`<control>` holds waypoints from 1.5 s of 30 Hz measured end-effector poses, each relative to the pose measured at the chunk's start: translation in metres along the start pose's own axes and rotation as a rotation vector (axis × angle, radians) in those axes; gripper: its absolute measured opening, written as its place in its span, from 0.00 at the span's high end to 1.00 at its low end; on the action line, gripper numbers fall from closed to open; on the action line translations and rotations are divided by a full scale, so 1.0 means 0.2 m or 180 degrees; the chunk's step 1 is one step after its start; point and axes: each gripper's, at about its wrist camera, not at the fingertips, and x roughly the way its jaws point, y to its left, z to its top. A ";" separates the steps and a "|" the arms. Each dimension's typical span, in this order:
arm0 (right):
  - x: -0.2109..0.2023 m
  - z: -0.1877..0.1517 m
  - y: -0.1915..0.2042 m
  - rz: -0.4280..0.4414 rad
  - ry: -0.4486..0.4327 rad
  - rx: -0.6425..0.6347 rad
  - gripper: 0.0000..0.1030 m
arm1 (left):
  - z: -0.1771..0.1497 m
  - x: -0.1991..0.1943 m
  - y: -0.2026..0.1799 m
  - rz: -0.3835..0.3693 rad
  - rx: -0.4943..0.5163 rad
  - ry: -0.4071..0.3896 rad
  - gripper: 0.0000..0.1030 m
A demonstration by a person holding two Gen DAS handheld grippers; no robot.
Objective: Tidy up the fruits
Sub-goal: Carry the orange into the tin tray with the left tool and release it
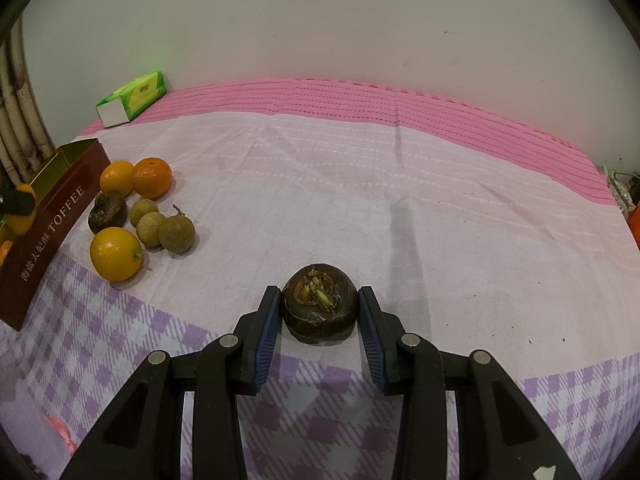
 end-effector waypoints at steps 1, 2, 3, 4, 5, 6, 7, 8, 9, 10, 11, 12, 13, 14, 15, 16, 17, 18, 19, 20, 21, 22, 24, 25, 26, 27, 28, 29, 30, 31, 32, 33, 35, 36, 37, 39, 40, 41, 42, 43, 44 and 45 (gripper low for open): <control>0.00 0.00 0.00 0.0001 0.0000 0.0000 0.65 | 0.01 0.01 0.04 0.0043 -0.0018 -0.0016 0.63; 0.00 0.00 0.00 0.0000 0.0000 0.0000 0.65 | 0.02 0.01 0.08 0.0094 -0.0028 -0.0030 0.63; 0.00 0.00 0.00 0.0000 0.0000 0.0000 0.65 | 0.03 0.01 0.12 0.0153 -0.0032 -0.0033 0.63; 0.00 0.00 0.00 0.0000 0.0000 -0.0001 0.65 | 0.04 0.02 0.16 0.0222 -0.0048 -0.0035 0.63; 0.00 0.00 0.00 0.0000 0.0000 0.0000 0.65 | 0.04 0.02 0.21 0.0276 -0.0067 -0.0034 0.63; 0.00 0.00 0.00 0.0001 -0.0001 0.0000 0.65 | 0.05 0.03 0.25 0.0318 -0.0090 -0.0034 0.63; 0.00 0.00 0.00 0.0001 -0.0001 0.0000 0.65 | 0.06 0.04 0.29 0.0361 -0.0117 -0.0030 0.63; 0.00 0.00 0.00 0.0001 -0.0001 0.0000 0.65 | 0.06 0.05 0.33 0.0405 -0.0141 -0.0015 0.63; 0.00 0.00 0.00 0.0002 -0.0001 0.0000 0.65 | 0.06 0.06 0.37 0.0443 -0.0170 -0.0001 0.63; 0.00 0.00 0.00 0.0001 -0.0001 0.0000 0.65 | 0.07 0.08 0.41 0.0464 -0.0186 0.0015 0.63; 0.00 0.00 0.00 0.0000 -0.0001 -0.0001 0.65 | 0.07 0.09 0.43 0.0481 -0.0187 0.0033 0.63; 0.00 0.00 0.00 0.0000 -0.0001 -0.0001 0.65 | 0.07 0.11 0.46 0.0511 -0.0186 0.0048 0.63; 0.00 0.00 0.00 0.0002 -0.0001 0.0000 0.65 | 0.06 0.13 0.48 0.0550 -0.0177 0.0072 0.63; 0.00 0.00 0.00 0.0002 -0.0001 0.0000 0.65 | 0.06 0.15 0.50 0.0578 -0.0166 0.0099 0.63; 0.00 0.00 0.00 0.0001 -0.0001 -0.0002 0.65 | 0.06 0.17 0.51 0.0595 -0.0158 0.0137 0.63; 0.00 0.00 0.00 0.0001 -0.0001 -0.0002 0.65 | 0.06 0.19 0.52 0.0599 -0.0156 0.0158 0.63; 0.00 0.00 0.00 0.0002 -0.0001 -0.0002 0.65 | 0.05 0.20 0.53 0.0600 -0.0148 0.0179 0.63; 0.00 0.00 0.00 0.0002 -0.0001 -0.0002 0.65 | 0.05 0.22 0.54 0.0604 -0.0135 0.0199 0.63; 0.00 0.00 0.00 0.0002 -0.0001 -0.0002 0.65 | 0.04 0.23 0.54 0.0608 -0.0119 0.0217 0.63; 0.00 0.00 0.00 0.0002 -0.0001 -0.0002 0.65 | 0.04 0.25 0.54 0.0614 -0.0102 0.0235 0.63; 0.00 0.00 0.00 0.0002 -0.0001 -0.0003 0.65 | 0.04 0.26 0.53 0.0623 -0.0088 0.0249 0.63; 0.00 0.00 0.00 0.0003 -0.0001 -0.0002 0.65 | 0.03 0.27 0.54 0.0628 -0.0069 0.0264 0.63; 0.00 0.00 0.00 0.0002 -0.0001 -0.0003 0.65 | 0.03 0.29 0.54 0.0641 -0.0043 0.0282 0.63; 0.00 0.00 0.00 0.0001 -0.0002 -0.0003 0.65 | 0.03 0.30 0.54 0.0650 -0.0032 0.0291 0.63; 0.00 0.00 0.00 0.0002 -0.0002 -0.0003 0.65 | 0.02 0.31 0.54 0.0655 -0.0028 0.0296 0.63; 0.00 0.00 0.00 0.0003 -0.0002 -0.0003 0.65 | 0.02 0.31 0.54 0.0654 -0.0019 0.0280 0.63; 0.00 0.00 0.00 0.0002 -0.0002 -0.0003 0.65 | 0.02 0.31 0.53 0.0657 -0.0007 0.0279 0.63; 0.00 0.00 0.00 0.0002 -0.0002 -0.0004 0.65 | 0.01 0.31 0.53 0.0660 -0.0001 0.0279 0.63; 0.00 0.00 0.00 0.0003 -0.0002 -0.0003 0.65 | 0.01 0.31 0.53 0.0665 0.0009 0.0278 0.63; 0.00 0.00 0.00 0.0003 -0.0002 -0.0003 0.65 | 0.01 0.31 0.54 0.0673 0.0018 0.0275 0.63; 0.00 0.00 0.00 0.0002 -0.0002 -0.0004 0.65 | 0.01 0.31 0.53 0.0679 0.0024 0.0273 0.63; 0.00 0.00 0.00 0.0002 -0.0003 -0.0004 0.65 | 0.01 0.31 0.53 0.0686 0.0029 0.0271 0.63; 0.00 0.00 0.00 0.0003 -0.0003 -0.0004 0.65 | 0.01 0.31 0.52 0.0698 0.0033 0.0267 0.63; 0.00 0.00 0.00 0.0002 -0.0003 -0.0004 0.65 | 0.01 0.31 0.53 0.0697 0.0035 0.0268 0.63; 0.00 0.00 0.00 0.0003 -0.0003 -0.0004 0.65 | 0.01 0.31 0.52 0.0703 0.0040 0.0267 0.63; 0.00 0.00 0.00 0.0003 -0.0004 -0.0004 0.65 | 0.01 0.31 0.52 0.0714 0.0044 0.0265 0.63; 0.00 0.00 0.00 0.0003 -0.0003 -0.0004 0.65 | 0.01 0.30 0.52 0.0718 0.0043 0.0267 0.63; 0.00 0.00 0.00 0.0003 -0.0003 -0.0004 0.65 | 0.01 0.30 0.52 0.0725 0.0047 0.0265 0.63; 0.00 0.00 0.00 0.0003 -0.0004 -0.0004 0.65 | 0.01 0.30 0.51 0.0735 0.0057 0.0258 0.63; 0.00 0.00 0.00 0.0003 -0.0004 -0.0004 0.65 | 0.01 0.30 0.51 0.0740 0.0062 0.0255 0.63; 0.00 0.00 0.00 0.0003 -0.0004 -0.0004 0.65 | 0.01 0.29 0.52 0.0741 0.0064 0.0253 0.63; 0.00 0.00 0.00 0.0003 -0.0004 -0.0004 0.65 | 0.02 0.29 0.52 0.0743 0.0068 0.0243 0.63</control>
